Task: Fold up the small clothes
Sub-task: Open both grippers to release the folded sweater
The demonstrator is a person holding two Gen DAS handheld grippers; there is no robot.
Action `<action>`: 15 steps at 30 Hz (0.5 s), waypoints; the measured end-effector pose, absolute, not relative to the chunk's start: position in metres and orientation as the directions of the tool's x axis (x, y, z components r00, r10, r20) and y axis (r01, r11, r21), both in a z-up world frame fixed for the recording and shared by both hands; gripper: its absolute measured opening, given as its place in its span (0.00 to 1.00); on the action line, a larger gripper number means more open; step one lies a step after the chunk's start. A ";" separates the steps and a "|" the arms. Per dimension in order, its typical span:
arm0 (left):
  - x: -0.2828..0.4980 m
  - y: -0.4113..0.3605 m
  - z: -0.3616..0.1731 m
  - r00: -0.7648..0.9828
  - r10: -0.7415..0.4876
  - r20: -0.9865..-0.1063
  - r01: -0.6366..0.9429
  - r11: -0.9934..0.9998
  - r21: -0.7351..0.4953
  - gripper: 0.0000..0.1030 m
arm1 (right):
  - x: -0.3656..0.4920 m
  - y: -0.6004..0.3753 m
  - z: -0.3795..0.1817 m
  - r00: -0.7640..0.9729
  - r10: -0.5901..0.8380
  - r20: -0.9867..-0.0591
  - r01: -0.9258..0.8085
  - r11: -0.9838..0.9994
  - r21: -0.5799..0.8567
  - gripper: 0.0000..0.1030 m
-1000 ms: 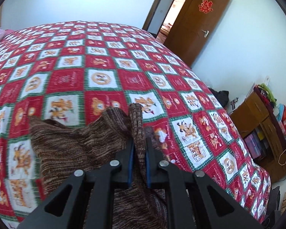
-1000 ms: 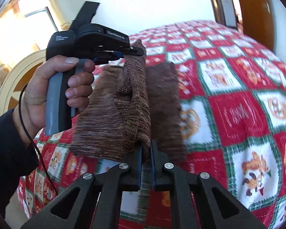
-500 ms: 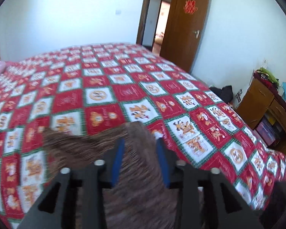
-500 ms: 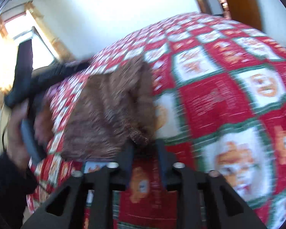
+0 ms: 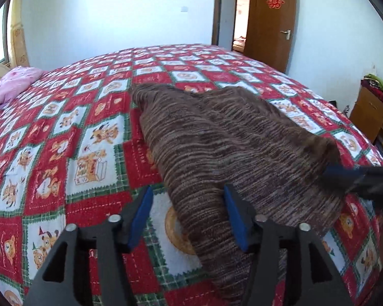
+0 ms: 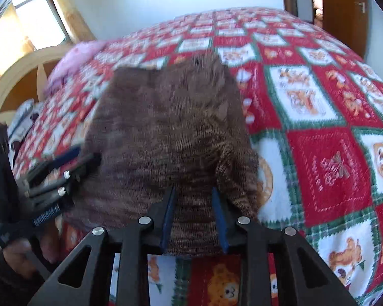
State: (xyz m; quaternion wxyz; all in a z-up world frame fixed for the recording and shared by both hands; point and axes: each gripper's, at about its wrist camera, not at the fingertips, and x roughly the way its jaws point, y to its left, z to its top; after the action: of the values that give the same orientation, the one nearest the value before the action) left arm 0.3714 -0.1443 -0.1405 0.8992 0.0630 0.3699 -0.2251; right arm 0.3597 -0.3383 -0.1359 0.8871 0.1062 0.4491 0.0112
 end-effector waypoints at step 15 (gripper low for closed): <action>0.371 -0.107 -0.154 0.569 -0.481 -0.667 0.396 0.871 -0.290 0.79 | 0.519 -0.235 -0.125 0.557 0.109 -0.824 -0.189 0.982 0.002 0.24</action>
State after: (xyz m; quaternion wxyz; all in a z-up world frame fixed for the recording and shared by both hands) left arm 0.3712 -0.1065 -0.1543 0.8841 -0.0537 0.3923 -0.2480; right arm 0.5188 -0.2350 -0.1252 0.8812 -0.0432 0.4631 0.0843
